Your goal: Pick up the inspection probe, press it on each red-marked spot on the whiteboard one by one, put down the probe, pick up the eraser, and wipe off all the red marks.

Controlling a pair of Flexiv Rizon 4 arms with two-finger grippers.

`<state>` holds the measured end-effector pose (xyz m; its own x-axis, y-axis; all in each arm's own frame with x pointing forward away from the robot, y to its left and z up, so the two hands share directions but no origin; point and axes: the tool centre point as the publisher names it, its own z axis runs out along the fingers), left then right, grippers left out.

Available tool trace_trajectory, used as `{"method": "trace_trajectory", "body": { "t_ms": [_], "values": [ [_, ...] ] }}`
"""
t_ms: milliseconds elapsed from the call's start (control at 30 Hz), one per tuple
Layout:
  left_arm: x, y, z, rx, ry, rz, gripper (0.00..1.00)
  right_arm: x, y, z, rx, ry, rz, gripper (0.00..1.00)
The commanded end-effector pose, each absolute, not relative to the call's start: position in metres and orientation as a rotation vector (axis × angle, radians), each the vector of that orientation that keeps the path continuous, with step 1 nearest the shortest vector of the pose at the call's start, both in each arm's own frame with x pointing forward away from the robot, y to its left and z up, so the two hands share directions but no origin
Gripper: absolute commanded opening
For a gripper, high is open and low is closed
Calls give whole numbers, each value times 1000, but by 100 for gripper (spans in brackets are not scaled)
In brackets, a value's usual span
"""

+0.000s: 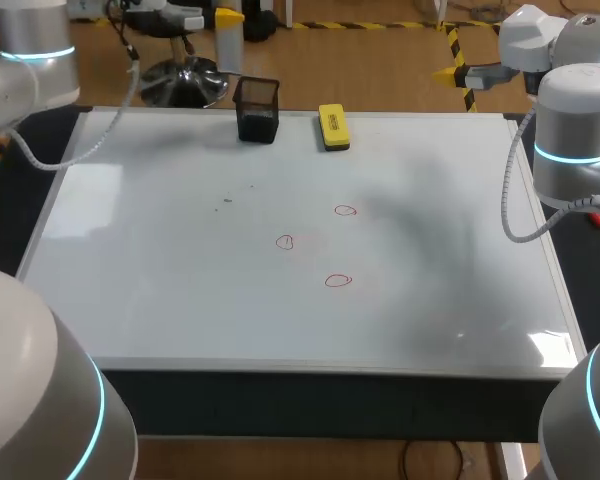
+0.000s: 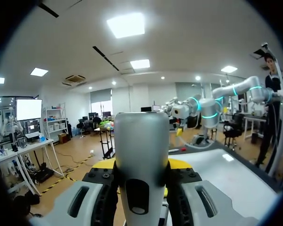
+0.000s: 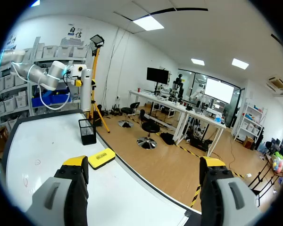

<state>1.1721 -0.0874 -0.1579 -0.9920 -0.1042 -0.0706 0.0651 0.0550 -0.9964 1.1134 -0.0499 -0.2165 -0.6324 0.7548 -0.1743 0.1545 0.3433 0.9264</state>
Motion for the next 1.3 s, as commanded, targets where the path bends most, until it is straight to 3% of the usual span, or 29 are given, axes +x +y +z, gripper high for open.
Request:
{"method": "trace_trajectory", "body": {
  "t_ms": [33, 1300],
  "values": [
    [1157, -76, -160, -50, 2171, -2074, 0, 1114, -50, -216, 792, 2012, 1291, 100],
    [1124, 18, -232, -264, 2091, -2025, 0, 1114, -50, -216, 792, 2012, 1291, 100]
  ]
}}
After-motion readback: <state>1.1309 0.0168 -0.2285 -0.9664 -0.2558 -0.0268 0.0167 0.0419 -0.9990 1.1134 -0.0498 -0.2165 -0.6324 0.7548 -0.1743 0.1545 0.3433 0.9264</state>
